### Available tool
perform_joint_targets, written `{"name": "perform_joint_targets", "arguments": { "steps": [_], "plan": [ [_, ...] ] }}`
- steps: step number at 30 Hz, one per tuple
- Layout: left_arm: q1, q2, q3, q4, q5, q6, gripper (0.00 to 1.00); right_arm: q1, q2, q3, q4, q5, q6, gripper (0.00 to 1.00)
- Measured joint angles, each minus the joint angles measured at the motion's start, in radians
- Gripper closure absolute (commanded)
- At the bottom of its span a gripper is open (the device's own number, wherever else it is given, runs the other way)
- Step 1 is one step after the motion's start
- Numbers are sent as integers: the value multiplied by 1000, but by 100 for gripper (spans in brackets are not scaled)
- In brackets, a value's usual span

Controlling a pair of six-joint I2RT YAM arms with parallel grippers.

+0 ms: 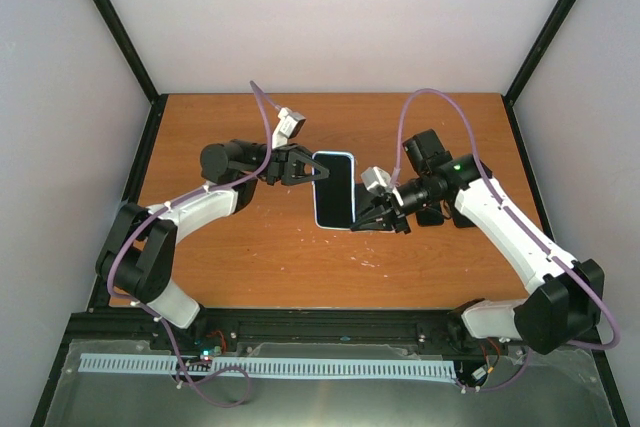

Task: Take the phone out of the phone case
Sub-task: Remove the phone case from the phone.

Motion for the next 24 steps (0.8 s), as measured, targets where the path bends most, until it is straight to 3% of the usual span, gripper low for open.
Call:
{"name": "perform_joint_targets", "arguments": {
  "steps": [19,24],
  "plan": [
    [-29,0,25,-10,15,56,100,32,-70,51,-51,192,-130,92],
    [-30,-6,36,-49,24,95,100,45,-51,104,-109,244,-178,89]
  ]
}}
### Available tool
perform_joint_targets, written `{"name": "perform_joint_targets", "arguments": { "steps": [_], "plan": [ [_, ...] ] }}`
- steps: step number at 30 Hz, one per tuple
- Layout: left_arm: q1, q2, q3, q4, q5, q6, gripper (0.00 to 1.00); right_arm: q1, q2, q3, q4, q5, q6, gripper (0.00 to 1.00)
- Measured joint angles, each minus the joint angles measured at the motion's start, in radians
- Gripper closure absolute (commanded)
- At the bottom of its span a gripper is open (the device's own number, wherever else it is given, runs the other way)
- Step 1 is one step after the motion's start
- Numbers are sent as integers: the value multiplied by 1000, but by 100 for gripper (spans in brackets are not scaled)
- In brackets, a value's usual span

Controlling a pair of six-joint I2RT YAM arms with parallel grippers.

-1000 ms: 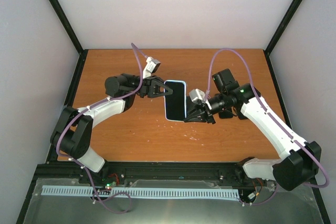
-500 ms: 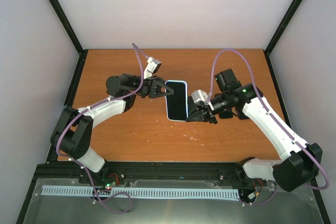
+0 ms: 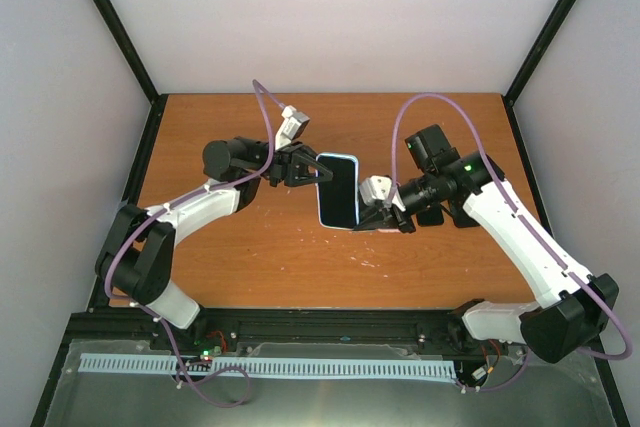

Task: Take the phone out of the phone case
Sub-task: Remove the phone case from the phone.

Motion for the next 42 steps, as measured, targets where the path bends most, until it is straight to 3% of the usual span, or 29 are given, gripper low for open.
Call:
{"name": "perform_joint_targets", "arguments": {
  "steps": [4,11,17,26,32,42],
  "plan": [
    [-3,-27,0,-42,3,23,100,24,8,40,-40,18,-16,91],
    [-20,-45,13,-104,10,3,100,38,14,76,-55,118,-85,82],
    [-21,-45,31,-175,-1,9,100,39,3,97,-68,141,-94,84],
    [-18,-52,33,-234,-35,41,100,-7,-1,71,-29,80,141,83],
    [-5,-73,34,-320,-58,100,100,-40,28,71,-11,7,272,76],
    [-5,-116,43,-507,-92,270,100,-62,31,62,79,-97,466,71]
  ]
}}
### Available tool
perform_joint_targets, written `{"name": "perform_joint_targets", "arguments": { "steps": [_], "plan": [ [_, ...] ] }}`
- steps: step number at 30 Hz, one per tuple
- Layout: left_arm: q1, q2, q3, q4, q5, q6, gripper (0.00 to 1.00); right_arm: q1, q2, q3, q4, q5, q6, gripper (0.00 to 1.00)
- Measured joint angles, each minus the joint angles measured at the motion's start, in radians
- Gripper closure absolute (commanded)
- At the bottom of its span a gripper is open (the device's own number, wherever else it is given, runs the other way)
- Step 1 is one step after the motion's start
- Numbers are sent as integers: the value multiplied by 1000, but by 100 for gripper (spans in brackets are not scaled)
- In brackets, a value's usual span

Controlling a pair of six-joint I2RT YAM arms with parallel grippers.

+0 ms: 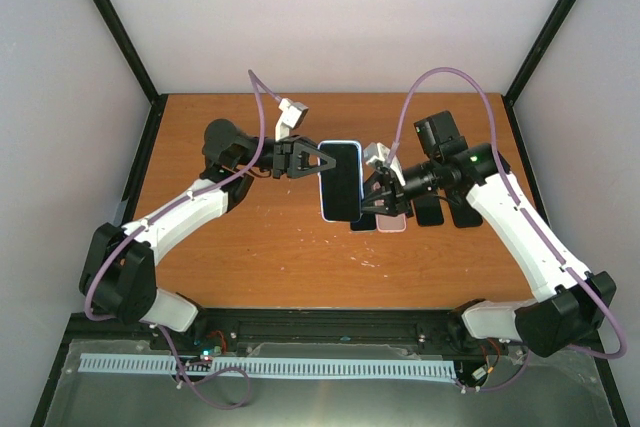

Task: Take the phone out of the phone case
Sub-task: Remove the phone case from the phone.

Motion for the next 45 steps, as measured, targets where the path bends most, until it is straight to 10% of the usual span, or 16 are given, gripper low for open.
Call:
{"name": "perform_joint_targets", "arguments": {
  "steps": [11,24,31,45],
  "plan": [
    [0,-16,23,-188,-14,179,100,-22,31,-27,125,-66,233,72],
    [31,-37,42,-414,-104,374,98,-46,102,-51,253,-158,422,97],
    [72,-28,36,-576,-171,479,39,-57,115,-147,455,-124,525,97],
    [6,-148,-93,-904,-903,794,31,-106,275,-352,689,64,688,97]
  ]
}}
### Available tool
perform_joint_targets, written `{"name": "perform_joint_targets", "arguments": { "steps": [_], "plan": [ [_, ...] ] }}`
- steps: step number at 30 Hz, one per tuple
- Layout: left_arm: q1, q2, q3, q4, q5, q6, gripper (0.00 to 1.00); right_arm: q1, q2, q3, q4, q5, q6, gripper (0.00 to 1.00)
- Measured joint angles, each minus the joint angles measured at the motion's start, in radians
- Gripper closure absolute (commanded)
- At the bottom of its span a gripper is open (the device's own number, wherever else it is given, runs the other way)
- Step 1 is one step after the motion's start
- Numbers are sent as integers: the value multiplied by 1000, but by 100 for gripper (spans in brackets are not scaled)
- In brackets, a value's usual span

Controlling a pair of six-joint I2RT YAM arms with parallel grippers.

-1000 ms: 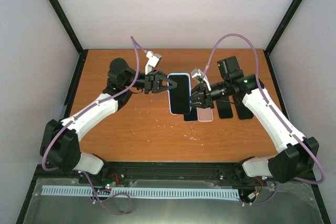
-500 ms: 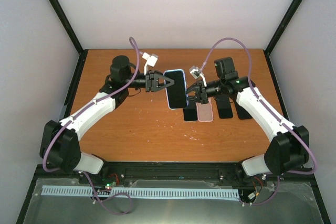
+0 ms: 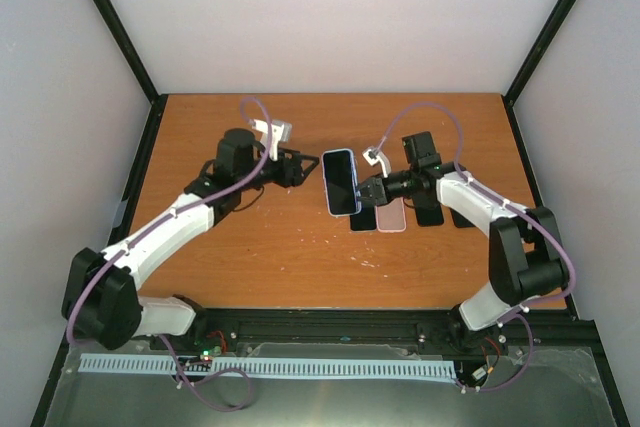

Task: Take the phone out of the phone case
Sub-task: Remove the phone case from the phone.

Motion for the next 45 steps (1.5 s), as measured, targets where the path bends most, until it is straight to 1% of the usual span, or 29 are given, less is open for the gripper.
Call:
{"name": "perform_joint_targets", "arguments": {
  "steps": [2,3,8,12,16,19,23,27,29,32,36,45],
  "plan": [
    [-82,-9,-31,-14,-132,42,30,0,35,0,15,37,51,97],
    [-147,-9,-46,-26,-208,66,30,0,51,2,23,59,82,97],
    [-348,26,-66,-47,-453,142,28,0,116,6,47,144,204,97],
    [-420,112,-59,-42,-566,176,29,-1,137,6,47,217,289,97],
    [-469,251,-8,-50,-665,196,30,-1,138,6,48,267,356,97],
    [-486,307,3,-44,-699,215,30,-1,138,6,48,292,391,97],
    [-486,333,11,-36,-714,242,30,-1,140,6,48,311,422,97],
    [-486,360,49,-24,-711,265,31,-1,146,6,47,320,438,97],
    [-486,369,63,-16,-708,270,33,-1,148,6,47,324,447,97],
    [-486,383,80,-2,-714,278,40,-1,150,6,47,325,456,97],
    [-486,396,84,21,-726,296,44,-1,150,6,47,320,469,97],
    [-486,444,100,46,-716,333,47,-1,150,5,47,299,488,97]
  ]
}}
